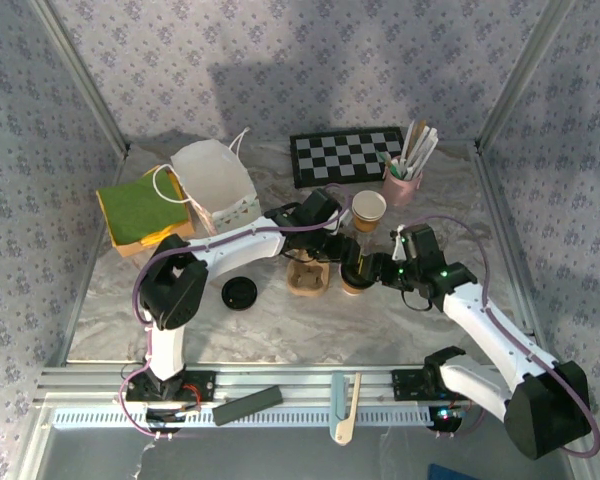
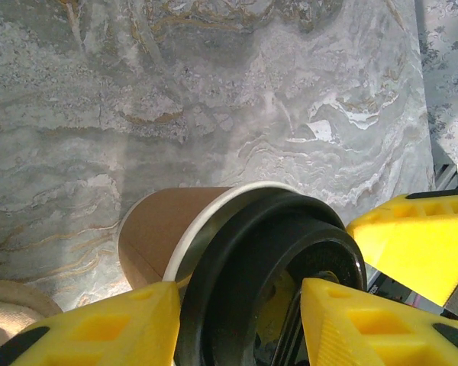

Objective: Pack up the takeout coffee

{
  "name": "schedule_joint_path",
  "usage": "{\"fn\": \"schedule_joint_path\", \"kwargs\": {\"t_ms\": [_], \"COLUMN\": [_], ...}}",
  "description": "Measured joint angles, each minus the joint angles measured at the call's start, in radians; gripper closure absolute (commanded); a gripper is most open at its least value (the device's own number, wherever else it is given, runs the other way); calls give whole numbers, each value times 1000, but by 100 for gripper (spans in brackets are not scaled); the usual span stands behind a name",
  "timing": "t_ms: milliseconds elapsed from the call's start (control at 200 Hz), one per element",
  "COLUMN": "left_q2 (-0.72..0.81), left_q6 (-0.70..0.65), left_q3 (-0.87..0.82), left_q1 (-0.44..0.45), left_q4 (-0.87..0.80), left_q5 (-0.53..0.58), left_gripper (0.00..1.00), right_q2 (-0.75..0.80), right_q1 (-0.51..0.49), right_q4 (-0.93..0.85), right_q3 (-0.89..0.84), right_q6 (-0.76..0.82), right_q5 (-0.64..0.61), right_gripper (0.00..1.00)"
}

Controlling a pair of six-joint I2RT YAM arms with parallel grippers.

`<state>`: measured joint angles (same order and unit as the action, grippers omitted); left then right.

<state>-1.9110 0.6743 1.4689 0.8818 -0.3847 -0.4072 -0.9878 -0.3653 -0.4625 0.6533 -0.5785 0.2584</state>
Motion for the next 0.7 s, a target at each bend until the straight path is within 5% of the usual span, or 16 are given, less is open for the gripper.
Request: {"fn": "schedule_joint_path", "kwargs": {"t_ms": [285,560,700], "left_q2": [2,6,6], "left_q6": [0,0,0], "left_q3": [-2,-6,-6], "left_q1": [0,-10,-12], "left_q4": [0,-1,-2], "left_q5": [0,0,0], "left_gripper": [52,51,51], "right_q2": [0,28,58], "right_q1": [1,1,-2], "right_q4": [-8,-38,-51], "right_q3": [0,0,0], "right_q6": [-2,-10,-19], "right_q5": [0,0,1], "right_gripper": [46,39,47]}}
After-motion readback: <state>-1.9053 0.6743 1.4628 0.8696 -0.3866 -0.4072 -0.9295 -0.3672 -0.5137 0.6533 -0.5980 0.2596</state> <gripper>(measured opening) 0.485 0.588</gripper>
